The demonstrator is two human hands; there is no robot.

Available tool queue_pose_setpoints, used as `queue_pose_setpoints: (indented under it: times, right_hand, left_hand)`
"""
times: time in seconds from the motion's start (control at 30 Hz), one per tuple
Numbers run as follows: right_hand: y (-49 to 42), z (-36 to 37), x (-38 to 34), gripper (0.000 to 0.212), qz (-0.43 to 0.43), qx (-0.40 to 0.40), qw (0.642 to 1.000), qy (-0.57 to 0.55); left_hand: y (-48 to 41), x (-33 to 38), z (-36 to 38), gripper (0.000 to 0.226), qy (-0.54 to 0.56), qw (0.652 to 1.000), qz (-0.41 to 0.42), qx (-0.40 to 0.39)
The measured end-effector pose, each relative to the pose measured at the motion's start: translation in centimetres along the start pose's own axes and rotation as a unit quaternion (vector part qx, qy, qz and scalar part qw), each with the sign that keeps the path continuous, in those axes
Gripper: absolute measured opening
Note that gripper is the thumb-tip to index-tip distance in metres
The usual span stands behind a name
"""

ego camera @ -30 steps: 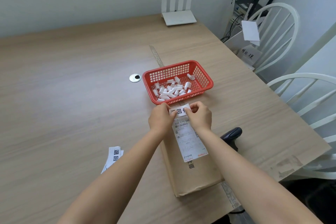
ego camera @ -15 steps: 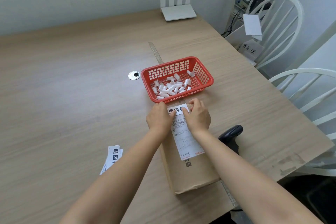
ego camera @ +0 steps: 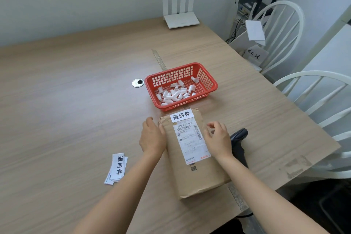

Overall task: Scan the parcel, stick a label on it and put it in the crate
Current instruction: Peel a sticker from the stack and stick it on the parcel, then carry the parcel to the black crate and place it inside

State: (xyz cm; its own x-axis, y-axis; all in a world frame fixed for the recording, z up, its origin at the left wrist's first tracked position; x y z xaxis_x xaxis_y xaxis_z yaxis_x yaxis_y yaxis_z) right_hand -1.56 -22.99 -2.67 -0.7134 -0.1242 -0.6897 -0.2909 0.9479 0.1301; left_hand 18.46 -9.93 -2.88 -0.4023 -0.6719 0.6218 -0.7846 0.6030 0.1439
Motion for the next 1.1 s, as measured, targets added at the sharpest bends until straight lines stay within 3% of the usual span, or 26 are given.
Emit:
queue_pose_setpoints:
  times: [0.17, 0.23, 0.37, 0.53, 0.7, 0.8, 0.97, 1.1]
  right_hand:
    - [3.8, 1.2, 4.2, 0.049, 0.054, -0.114, 0.991, -0.032]
    - [4.7, 1.1, 4.7, 0.051, 0.062, -0.130, 0.989, -0.042]
    - [6.0, 0.4, 4.6, 0.050, 0.066, -0.124, 0.988, -0.070]
    - [7.4, -2.3, 4.3, 0.049, 0.057, -0.077, 0.990, -0.104]
    - [8.5, -7.3, 4.3, 0.051, 0.030, -0.010, 0.991, -0.131]
    - [9.1, -10.8, 5.3, 0.052, 0.028, 0.030, 0.988, -0.151]
    - [10.4, -18.0, 10.0, 0.055, 0.048, 0.109, 0.979, -0.166]
    - [12.2, -24.6, 15.7, 0.056, 0.068, 0.157, 0.970, -0.175]
  left_hand:
    - [5.3, -2.5, 3.2, 0.059, 0.159, 0.979, -0.072, -0.108]
    - [7.7, -2.4, 4.2, 0.057, 0.234, 0.958, -0.085, -0.145]
    - [9.4, -3.1, 5.7, 0.084, 0.271, 0.948, -0.078, -0.149]
    - [10.3, -1.1, 5.5, 0.068, 0.291, 0.942, -0.033, -0.162]
    - [11.6, 4.7, 3.3, 0.084, 0.277, 0.946, 0.064, -0.156]
    - [13.1, 8.5, 2.9, 0.083, 0.272, 0.943, 0.108, -0.157]
    - [16.8, 16.0, 5.6, 0.065, 0.271, 0.928, 0.182, -0.181]
    - [21.1, 21.5, 10.8, 0.065, 0.261, 0.914, 0.212, -0.228]
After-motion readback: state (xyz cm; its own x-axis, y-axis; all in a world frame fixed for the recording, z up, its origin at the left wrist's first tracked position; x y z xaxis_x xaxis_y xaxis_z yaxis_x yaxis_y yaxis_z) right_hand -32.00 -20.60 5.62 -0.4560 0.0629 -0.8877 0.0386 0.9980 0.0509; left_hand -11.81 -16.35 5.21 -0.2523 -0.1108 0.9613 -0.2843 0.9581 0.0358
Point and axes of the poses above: each hand's wrist, its own y-axis away from the middle knuckle, its own z-axis out of the palm, x = y × z, the point moved 10 cm from there along -y, towards the middle knuckle, and after that the axes turned 5 degrees about z, right-handed, at the moved point
